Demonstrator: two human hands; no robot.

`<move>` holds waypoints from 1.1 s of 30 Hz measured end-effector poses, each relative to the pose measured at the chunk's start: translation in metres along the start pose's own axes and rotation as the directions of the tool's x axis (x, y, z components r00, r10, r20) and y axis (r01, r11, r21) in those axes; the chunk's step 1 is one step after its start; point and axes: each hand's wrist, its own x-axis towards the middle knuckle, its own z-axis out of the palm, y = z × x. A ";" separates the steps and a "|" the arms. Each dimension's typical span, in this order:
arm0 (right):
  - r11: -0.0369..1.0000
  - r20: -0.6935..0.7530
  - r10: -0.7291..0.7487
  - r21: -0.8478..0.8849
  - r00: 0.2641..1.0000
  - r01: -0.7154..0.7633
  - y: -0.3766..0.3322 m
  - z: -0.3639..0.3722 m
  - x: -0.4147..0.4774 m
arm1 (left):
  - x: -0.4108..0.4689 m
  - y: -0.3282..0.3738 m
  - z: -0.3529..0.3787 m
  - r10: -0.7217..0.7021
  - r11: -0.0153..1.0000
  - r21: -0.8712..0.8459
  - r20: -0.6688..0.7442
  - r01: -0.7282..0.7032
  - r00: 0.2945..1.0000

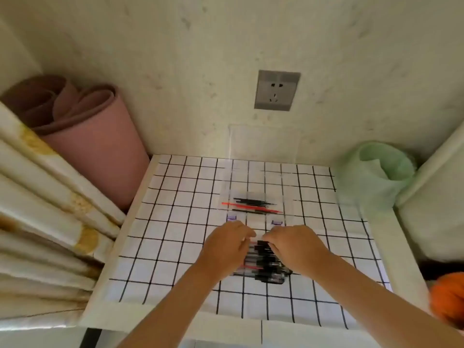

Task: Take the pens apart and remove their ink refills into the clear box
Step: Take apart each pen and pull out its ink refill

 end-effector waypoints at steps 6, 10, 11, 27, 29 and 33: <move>0.991 -0.161 -0.033 -0.131 0.986 0.012 0.002 0.036 -0.004 | -0.001 -0.019 0.036 0.210 0.967 0.167 -0.096 -0.192 0.973; 0.991 -0.259 0.070 -0.088 0.963 -0.096 -0.006 0.045 -0.007 | 0.000 -0.023 0.043 0.243 0.947 0.252 -0.161 -0.198 0.957; 0.989 -0.278 0.107 -0.073 0.955 -0.132 -0.009 0.045 -0.008 | -0.003 -0.020 0.043 0.249 0.943 0.269 -0.168 -0.198 0.954; 0.995 -0.366 0.093 0.002 0.926 -0.099 -0.074 -0.024 -0.085 | -0.066 0.037 -0.015 0.297 0.907 0.348 -0.129 -0.237 0.946; 0.995 -0.323 0.088 -0.012 0.942 -0.097 -0.077 -0.021 -0.086 | -0.072 0.040 -0.016 0.325 0.883 0.393 -0.122 -0.255 0.938; 0.993 -0.276 0.104 0.084 0.955 -0.084 -0.074 -0.009 -0.086 | -0.075 0.041 -0.011 0.386 0.844 0.434 -0.083 -0.316 0.919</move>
